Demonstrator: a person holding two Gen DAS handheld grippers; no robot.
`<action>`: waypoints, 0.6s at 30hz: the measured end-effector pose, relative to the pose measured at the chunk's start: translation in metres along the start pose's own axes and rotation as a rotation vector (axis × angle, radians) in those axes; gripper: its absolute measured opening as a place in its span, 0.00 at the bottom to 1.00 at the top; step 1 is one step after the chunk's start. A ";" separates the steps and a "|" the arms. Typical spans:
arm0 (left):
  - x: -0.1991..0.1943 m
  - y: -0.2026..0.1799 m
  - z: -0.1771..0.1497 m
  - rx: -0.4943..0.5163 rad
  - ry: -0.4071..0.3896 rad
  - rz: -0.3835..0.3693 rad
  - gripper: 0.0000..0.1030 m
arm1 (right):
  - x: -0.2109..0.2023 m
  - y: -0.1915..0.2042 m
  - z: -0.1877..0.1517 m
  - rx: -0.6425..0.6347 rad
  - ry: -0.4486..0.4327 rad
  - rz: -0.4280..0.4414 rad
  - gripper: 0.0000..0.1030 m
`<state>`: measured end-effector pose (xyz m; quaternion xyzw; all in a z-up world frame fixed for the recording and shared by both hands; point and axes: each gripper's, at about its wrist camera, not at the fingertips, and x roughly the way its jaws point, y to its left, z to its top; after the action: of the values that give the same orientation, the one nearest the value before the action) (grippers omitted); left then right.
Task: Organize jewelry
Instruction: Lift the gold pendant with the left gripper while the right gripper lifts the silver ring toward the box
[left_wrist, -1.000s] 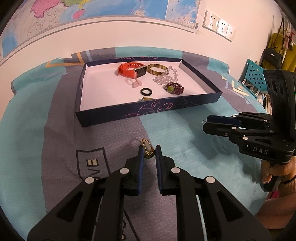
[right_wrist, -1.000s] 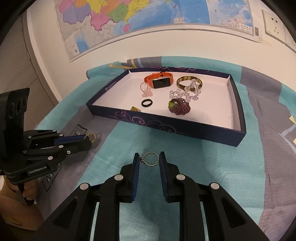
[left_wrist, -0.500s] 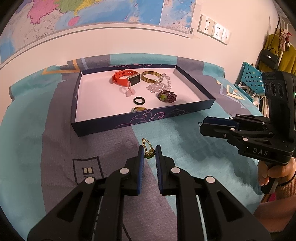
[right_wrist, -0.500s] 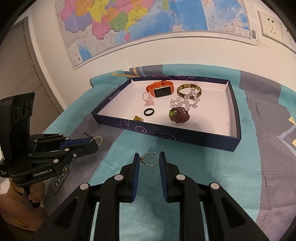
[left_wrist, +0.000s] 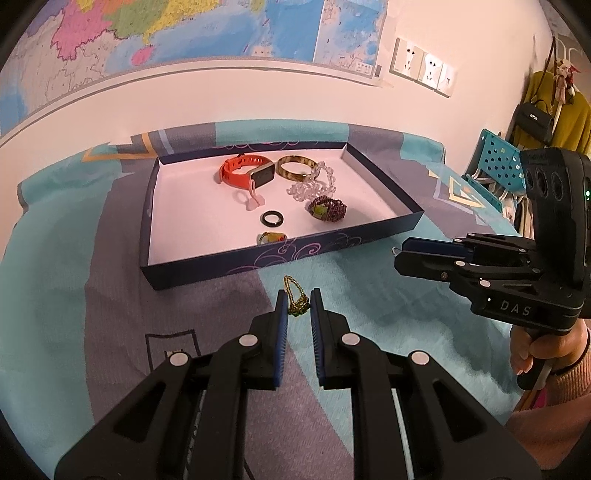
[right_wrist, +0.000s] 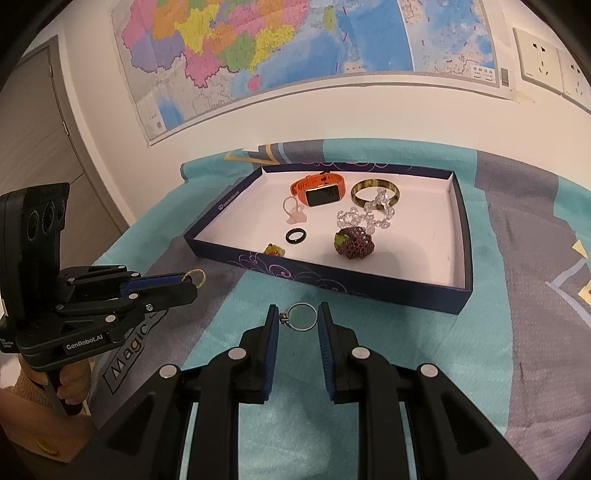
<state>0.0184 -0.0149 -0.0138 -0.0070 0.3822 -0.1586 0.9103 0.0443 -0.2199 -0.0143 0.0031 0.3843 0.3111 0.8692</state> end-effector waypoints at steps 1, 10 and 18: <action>0.000 0.000 0.001 0.000 -0.002 0.000 0.12 | 0.000 0.000 0.001 0.000 -0.002 0.000 0.19; -0.002 0.001 0.009 0.001 -0.020 0.002 0.12 | -0.001 0.000 0.005 -0.008 -0.009 -0.001 0.19; -0.003 0.000 0.015 0.010 -0.032 0.001 0.12 | -0.001 0.000 0.008 -0.009 -0.015 -0.002 0.19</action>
<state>0.0266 -0.0160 -0.0010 -0.0049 0.3668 -0.1600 0.9164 0.0494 -0.2188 -0.0085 0.0013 0.3764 0.3118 0.8724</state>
